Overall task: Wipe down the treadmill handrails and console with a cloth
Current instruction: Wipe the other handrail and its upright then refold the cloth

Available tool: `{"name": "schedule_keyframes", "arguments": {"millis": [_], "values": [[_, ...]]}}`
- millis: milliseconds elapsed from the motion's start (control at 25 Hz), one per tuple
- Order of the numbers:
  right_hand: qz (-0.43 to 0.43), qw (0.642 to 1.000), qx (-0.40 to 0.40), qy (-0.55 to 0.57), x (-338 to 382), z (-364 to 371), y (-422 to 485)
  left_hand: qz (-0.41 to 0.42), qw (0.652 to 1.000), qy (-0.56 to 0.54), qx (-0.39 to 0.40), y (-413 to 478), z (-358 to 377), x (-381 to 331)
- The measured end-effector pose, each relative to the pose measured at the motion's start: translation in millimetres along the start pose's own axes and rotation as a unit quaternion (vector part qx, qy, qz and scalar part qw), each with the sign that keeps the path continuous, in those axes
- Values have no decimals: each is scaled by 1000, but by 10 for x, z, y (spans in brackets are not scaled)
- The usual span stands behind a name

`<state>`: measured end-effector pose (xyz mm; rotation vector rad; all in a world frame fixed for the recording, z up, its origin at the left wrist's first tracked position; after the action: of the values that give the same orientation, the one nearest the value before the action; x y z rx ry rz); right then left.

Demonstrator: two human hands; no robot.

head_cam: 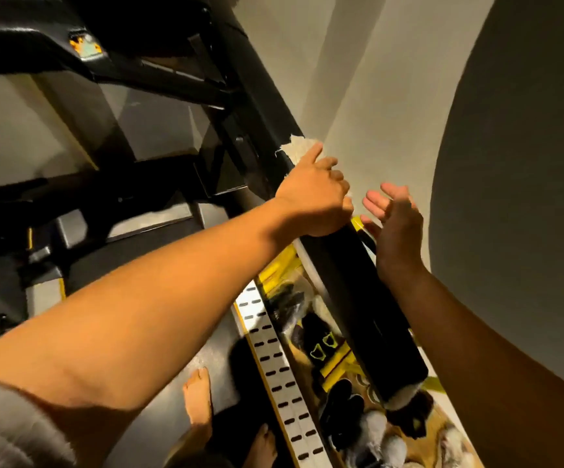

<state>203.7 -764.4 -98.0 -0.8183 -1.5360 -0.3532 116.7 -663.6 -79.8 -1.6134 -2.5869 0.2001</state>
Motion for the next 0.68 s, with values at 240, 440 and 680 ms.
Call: {"name": "schedule_keyframes", "arguments": {"millis": [240,440,680], "values": [[43,998,-11,39,-492,-774,-423,49,998,12,-33,-416,222,-993],[-1,997,40,-70,-823,-960,-967,50,999,-12,-2,-682,340,-1527],[22,999,-34,5,-1272,-1268,-1532,84,996,-5,-13,-1014,368,-2188]]}}
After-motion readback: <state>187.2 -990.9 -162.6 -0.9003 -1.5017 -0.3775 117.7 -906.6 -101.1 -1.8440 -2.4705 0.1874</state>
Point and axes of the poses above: each hand's wrist, its own y-axis towards the middle knuckle, its own z-axis out of the palm, x = y × z, the point moved 6 cm from there along y, towards the middle knuckle, and after that the axes turned 8 degrees about x, right-handed, at the moved point
